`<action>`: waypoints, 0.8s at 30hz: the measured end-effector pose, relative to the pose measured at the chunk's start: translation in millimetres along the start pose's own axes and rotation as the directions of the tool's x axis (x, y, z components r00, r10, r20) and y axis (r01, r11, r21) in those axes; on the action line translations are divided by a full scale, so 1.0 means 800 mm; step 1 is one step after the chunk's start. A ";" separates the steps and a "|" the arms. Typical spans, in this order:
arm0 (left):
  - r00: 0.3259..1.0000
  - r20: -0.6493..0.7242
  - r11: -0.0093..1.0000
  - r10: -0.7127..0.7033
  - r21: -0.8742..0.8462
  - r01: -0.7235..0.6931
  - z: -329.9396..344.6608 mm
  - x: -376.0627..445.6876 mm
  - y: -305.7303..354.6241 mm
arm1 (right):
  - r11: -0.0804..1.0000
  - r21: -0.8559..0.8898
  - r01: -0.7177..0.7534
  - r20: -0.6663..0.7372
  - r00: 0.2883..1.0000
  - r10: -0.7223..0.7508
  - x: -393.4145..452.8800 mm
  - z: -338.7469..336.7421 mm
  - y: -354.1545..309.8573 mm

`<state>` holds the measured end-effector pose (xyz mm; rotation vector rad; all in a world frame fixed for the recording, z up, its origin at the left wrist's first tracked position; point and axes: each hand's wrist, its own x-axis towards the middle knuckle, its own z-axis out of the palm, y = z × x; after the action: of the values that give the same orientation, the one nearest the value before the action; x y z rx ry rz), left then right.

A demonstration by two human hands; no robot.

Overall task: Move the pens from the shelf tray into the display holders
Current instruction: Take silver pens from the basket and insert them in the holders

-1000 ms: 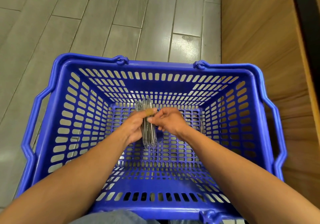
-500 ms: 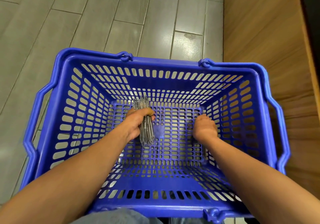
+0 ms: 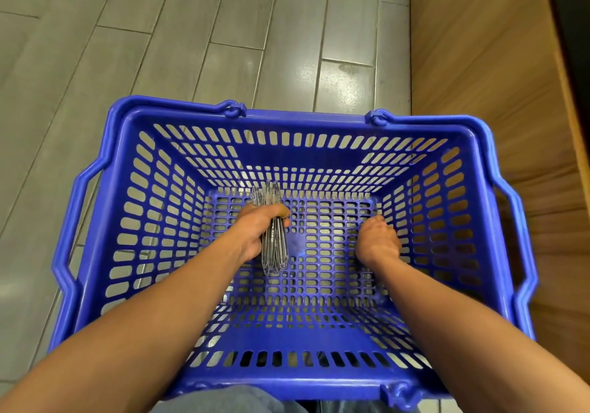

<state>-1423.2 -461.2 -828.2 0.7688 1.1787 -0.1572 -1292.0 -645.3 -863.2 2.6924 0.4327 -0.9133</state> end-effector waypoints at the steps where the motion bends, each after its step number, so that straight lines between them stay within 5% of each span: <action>1: 1.000 -0.005 1.000 0.004 0.012 -0.004 -0.001 -0.002 0.001 | 1.000 0.024 0.000 0.009 1.000 0.000 -0.001 -0.003 -0.002; 7: 1.000 -0.010 0.992 0.008 0.125 -0.007 -0.004 -0.037 0.018 | 0.941 0.327 0.086 0.118 0.984 -0.131 -0.022 -0.044 -0.005; 12: 1.000 0.013 0.983 0.020 0.182 -0.022 -0.013 -0.115 0.070 | 0.632 0.762 0.142 0.121 0.927 -0.354 -0.091 -0.109 -0.003; 17: 0.997 0.064 0.974 0.034 0.221 -0.048 -0.013 -0.210 0.133 | 0.431 0.900 0.072 0.101 0.925 -0.366 -0.163 -0.215 0.003; 24: 0.999 0.046 0.978 -0.008 0.207 -0.002 0.020 -0.397 0.217 | 0.367 0.924 0.103 0.040 0.932 -0.361 -0.311 -0.379 0.041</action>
<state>-1453.5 -428.7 -468.6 0.9417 1.1303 -0.3027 -1303.9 -620.6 -470.5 3.4273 0.2947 -2.0731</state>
